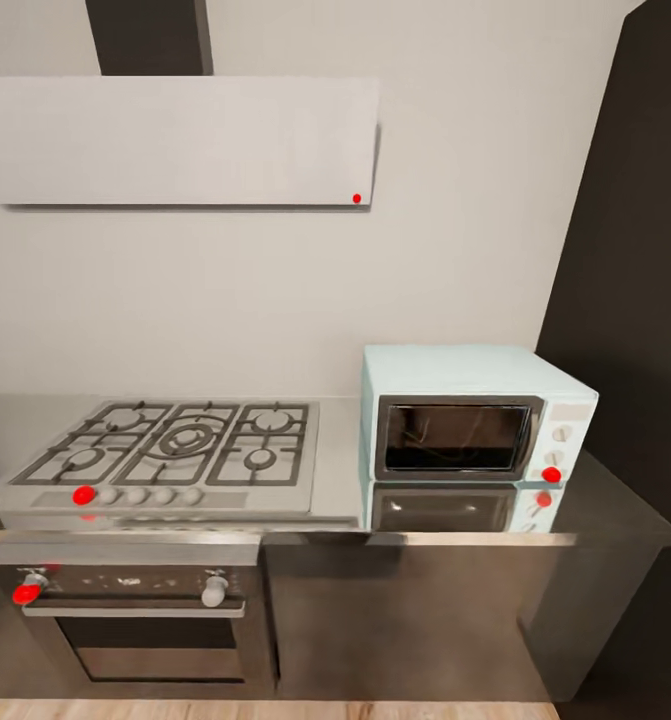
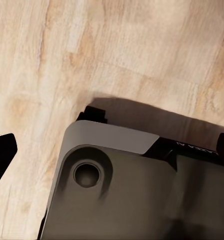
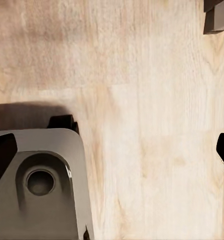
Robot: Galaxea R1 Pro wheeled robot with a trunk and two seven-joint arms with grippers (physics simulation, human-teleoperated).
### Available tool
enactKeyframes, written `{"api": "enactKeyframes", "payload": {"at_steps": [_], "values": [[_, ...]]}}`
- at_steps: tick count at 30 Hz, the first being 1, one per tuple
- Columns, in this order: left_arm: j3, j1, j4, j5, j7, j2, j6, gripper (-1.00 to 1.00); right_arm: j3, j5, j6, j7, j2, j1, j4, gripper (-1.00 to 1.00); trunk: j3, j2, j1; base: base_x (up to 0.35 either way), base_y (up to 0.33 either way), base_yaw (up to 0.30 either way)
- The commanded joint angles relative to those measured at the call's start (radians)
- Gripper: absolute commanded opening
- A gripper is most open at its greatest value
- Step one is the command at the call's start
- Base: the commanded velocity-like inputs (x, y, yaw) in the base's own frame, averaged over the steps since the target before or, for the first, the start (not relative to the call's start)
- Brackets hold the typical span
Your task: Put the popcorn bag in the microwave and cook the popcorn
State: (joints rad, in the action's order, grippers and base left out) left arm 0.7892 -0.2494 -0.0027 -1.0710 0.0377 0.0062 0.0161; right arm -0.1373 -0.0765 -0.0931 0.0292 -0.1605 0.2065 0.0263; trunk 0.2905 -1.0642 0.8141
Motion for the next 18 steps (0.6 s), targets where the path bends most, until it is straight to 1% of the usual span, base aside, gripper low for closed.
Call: {"api": "enactKeyframes", "payload": {"at_steps": [1, 15, 18], "values": [[0.008, -0.001, 0.000, -0.007, 0.003, 0.000, 0.002, 1.00, -0.008, -0.008, -0.006, 0.003, 0.000, 0.001, 0.003, 1.00, 0.001, -0.001, 0.000, 0.006, -0.281, 0.000], [0.008, 0.001, 0.000, -0.007, 0.004, 0.003, -0.010, 1.00, -0.009, -0.005, 0.004, 0.003, 0.000, 0.002, 0.004, 1.00, 0.001, -0.001, 0.000, 0.017, -0.280, 0.000], [0.008, 0.001, 0.000, -0.007, 0.004, 0.003, -0.010, 1.00, -0.009, -0.006, 0.004, 0.004, 0.004, 0.001, 0.004, 1.00, 0.001, -0.001, 0.000, 0.002, -0.209, 0.000]]}}
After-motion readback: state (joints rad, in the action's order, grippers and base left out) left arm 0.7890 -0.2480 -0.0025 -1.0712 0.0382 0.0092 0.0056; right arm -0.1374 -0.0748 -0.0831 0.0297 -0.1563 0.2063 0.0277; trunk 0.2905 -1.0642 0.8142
